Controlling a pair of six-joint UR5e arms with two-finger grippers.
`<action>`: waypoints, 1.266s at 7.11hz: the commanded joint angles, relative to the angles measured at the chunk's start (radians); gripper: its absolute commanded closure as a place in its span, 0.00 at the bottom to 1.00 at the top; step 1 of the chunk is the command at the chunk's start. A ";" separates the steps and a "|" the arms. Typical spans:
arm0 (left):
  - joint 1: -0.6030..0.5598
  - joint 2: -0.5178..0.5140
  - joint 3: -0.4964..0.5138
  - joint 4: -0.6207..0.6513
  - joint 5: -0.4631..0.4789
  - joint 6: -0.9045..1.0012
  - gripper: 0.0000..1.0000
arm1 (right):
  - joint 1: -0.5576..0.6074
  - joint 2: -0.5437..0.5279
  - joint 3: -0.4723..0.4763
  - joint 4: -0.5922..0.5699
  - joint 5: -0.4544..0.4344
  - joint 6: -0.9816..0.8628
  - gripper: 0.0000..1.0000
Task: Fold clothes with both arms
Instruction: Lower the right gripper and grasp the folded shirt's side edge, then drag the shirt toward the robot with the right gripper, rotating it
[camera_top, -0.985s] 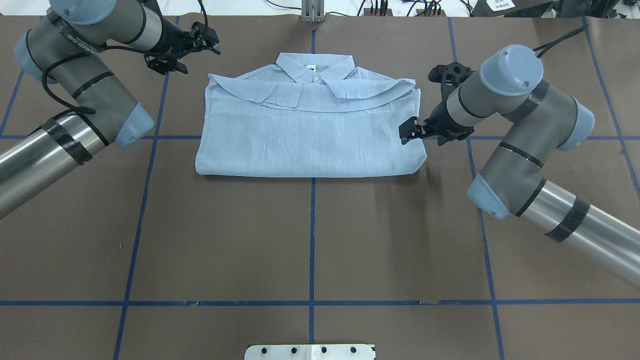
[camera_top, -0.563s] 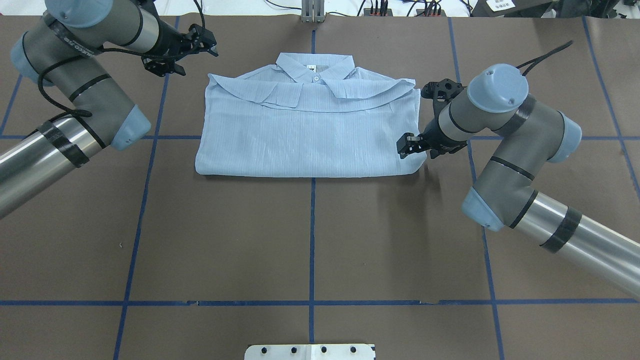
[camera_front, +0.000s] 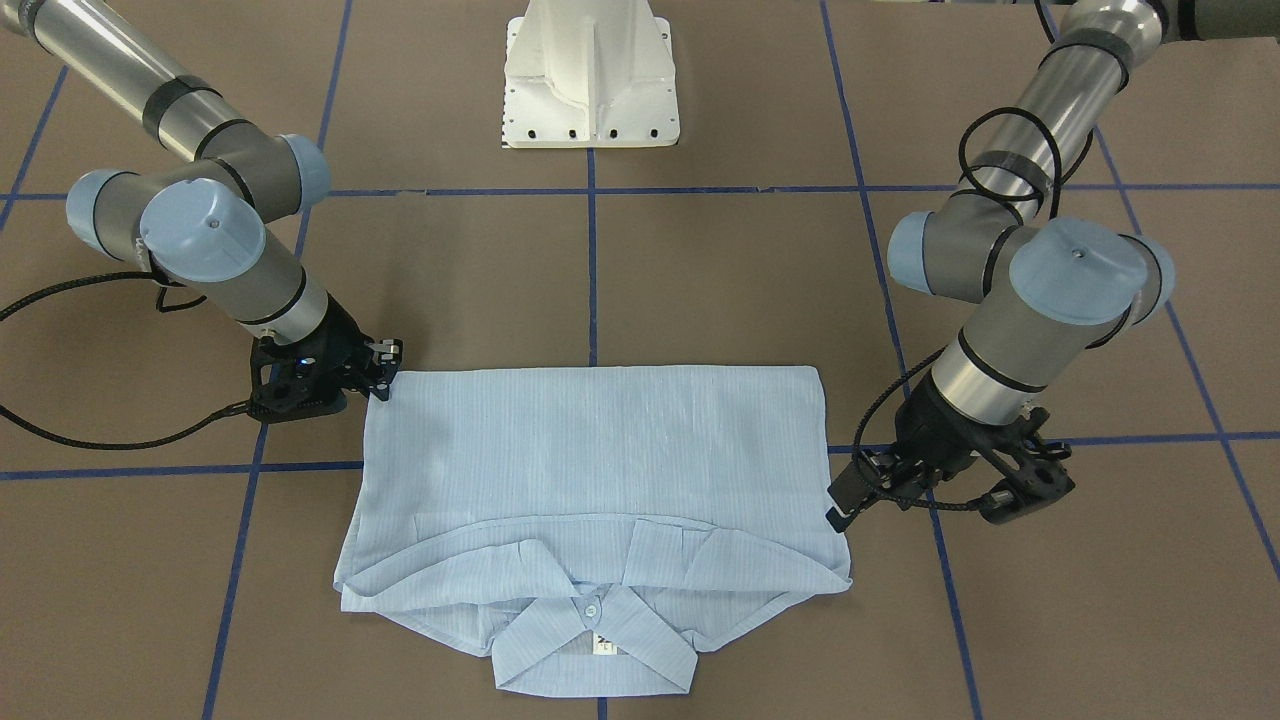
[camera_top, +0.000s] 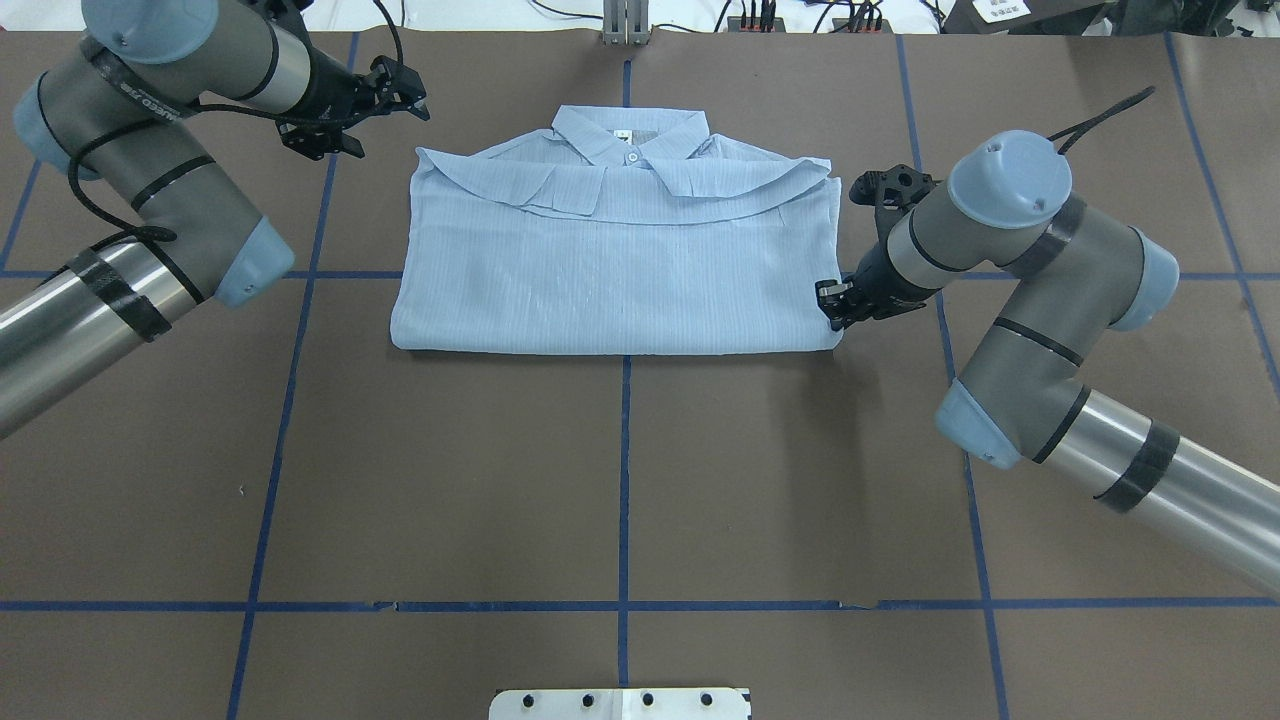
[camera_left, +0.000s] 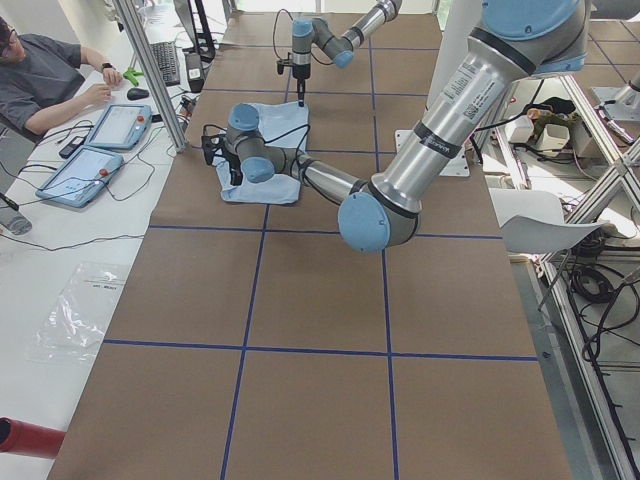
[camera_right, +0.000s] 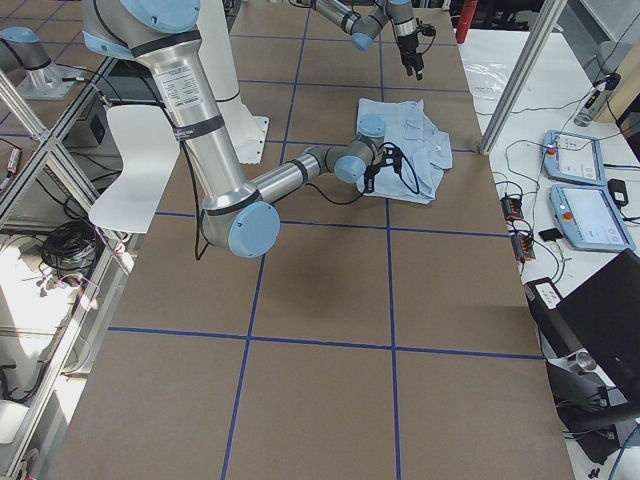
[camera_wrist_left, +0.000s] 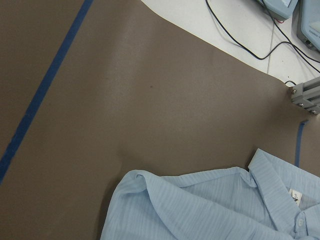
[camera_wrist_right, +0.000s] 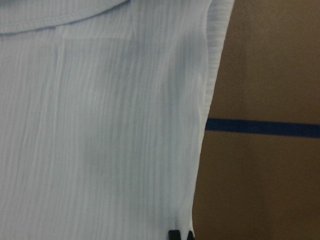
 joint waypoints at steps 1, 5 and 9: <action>-0.003 0.009 -0.002 -0.001 0.001 0.001 0.01 | 0.004 -0.147 0.178 0.008 0.040 -0.012 1.00; -0.003 0.092 -0.112 0.001 0.047 -0.036 0.01 | -0.115 -0.572 0.610 0.044 0.127 -0.012 1.00; 0.006 0.139 -0.192 0.001 0.077 -0.071 0.01 | -0.501 -0.627 0.620 0.193 0.089 0.000 0.72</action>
